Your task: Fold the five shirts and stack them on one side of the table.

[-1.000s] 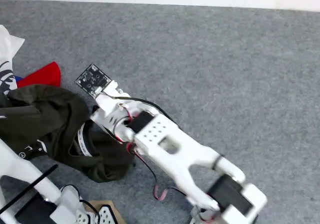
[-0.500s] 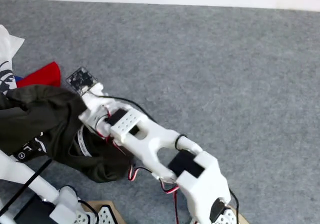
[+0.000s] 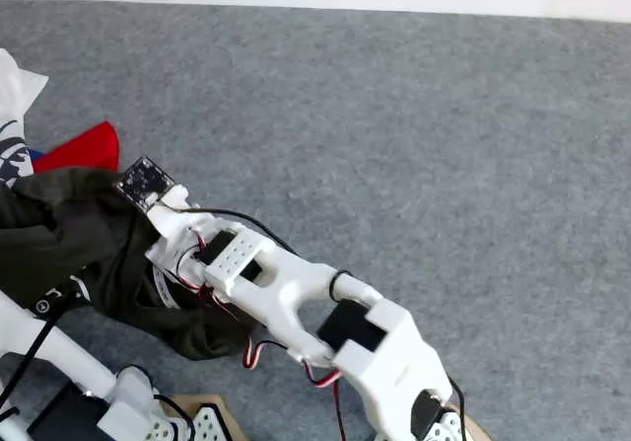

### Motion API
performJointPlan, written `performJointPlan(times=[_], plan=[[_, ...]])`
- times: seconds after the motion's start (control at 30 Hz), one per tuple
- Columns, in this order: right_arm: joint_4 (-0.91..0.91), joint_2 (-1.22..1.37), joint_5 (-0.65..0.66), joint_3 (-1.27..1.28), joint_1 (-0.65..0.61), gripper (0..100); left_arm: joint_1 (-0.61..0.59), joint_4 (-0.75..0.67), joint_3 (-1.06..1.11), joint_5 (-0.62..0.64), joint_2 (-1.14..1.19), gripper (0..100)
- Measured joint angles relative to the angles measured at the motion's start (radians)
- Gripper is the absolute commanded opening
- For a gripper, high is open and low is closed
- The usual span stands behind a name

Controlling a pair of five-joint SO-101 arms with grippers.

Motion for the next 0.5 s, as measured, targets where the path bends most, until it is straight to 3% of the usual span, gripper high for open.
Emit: performJointPlan(times=[0.17,0.27,0.5], plan=[[-0.002,0.029,0.0,-0.011,0.0,9.9,-0.002,0.0,0.0,0.0,0.0,1],[-0.002,0.029,0.0,-0.011,0.002,0.5,-0.002,0.0,0.0,0.0,0.0,1],[-0.002,0.029,0.072,-0.011,0.038,0.5,0.0,0.0,0.0,0.0,0.0,1]])
